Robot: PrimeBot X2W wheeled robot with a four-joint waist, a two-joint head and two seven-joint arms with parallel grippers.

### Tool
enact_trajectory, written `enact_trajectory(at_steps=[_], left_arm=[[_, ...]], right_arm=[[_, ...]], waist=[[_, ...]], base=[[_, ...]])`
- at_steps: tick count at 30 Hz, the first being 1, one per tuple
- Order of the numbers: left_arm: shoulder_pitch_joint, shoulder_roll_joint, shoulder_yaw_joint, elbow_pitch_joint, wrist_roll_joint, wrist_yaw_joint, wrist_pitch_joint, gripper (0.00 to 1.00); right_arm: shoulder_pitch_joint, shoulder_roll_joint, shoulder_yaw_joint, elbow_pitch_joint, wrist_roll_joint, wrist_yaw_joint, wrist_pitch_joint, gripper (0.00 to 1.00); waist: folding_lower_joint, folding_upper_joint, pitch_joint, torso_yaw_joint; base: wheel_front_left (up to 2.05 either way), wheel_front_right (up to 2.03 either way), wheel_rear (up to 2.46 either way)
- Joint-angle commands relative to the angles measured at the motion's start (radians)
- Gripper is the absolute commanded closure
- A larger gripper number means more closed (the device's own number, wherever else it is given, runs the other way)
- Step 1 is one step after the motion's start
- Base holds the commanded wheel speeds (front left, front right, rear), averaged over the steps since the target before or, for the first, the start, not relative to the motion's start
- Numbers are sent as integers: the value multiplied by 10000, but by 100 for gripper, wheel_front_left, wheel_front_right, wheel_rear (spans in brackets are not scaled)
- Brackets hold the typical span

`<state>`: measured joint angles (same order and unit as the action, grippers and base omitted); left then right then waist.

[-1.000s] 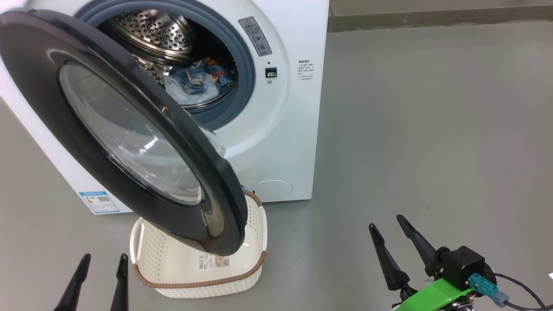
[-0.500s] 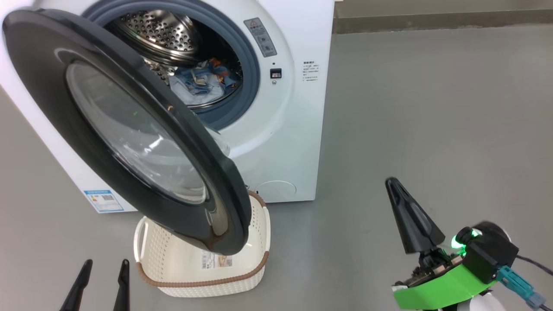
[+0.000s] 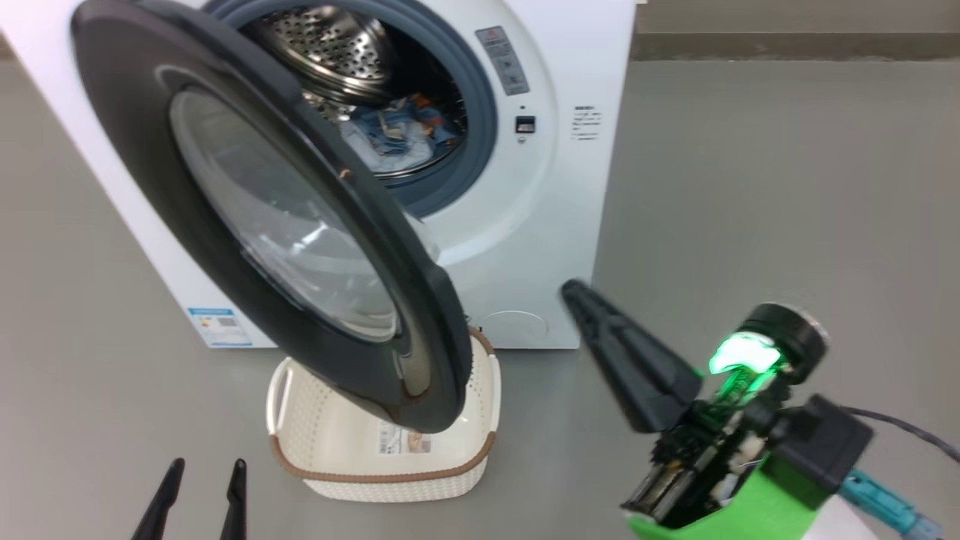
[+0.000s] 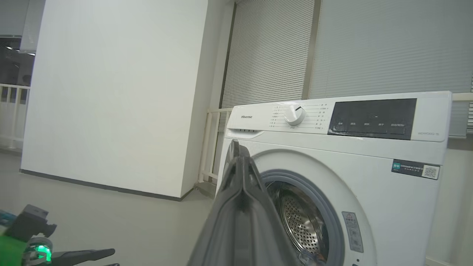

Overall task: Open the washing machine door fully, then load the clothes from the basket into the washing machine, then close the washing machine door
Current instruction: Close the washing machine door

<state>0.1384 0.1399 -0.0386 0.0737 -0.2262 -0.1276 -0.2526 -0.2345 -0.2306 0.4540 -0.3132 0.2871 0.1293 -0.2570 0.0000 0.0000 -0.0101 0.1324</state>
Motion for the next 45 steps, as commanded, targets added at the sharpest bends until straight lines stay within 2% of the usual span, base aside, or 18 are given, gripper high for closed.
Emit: enact_trajectory(at_steps=[1,6,13,23,29,36,45], left_arm=[[-315,60,293,-171,-54,-31,-91,0],[-417,-34,35,-172,-65,-31,-91,0],[-746,-202,-397,-191,-115,-31,-91,0],[-1203,-428,-699,-218,-288,-31,-91,0],[-1518,-550,-687,-241,-376,-31,-91,0],[-1888,-660,-819,-259,-437,-31,-91,0],[-2539,-728,-1099,-246,-505,-31,-91,0]], right_arm=[[-394,-92,473,-125,190,14,-47,100],[-828,-389,1377,407,572,14,-47,100],[-1524,-678,2634,1919,1194,14,-47,100],[-2141,-552,3279,3931,1665,14,-44,100],[-2486,-345,2836,4936,1567,14,-34,100],[-2859,90,1391,5699,993,14,-42,100],[-3661,487,-416,5908,276,14,-45,100]], waist=[[0,0,87,349],[0,0,281,831],[0,0,735,1734],[0,0,1602,2481],[0,0,2127,2510],[0,0,2690,2328],[0,0,3487,2058]], base=[[0,0,0],[0,0,0],[0,0,0],[0,0,0],[0,0,0],[0,0,0],[0,0,0]])
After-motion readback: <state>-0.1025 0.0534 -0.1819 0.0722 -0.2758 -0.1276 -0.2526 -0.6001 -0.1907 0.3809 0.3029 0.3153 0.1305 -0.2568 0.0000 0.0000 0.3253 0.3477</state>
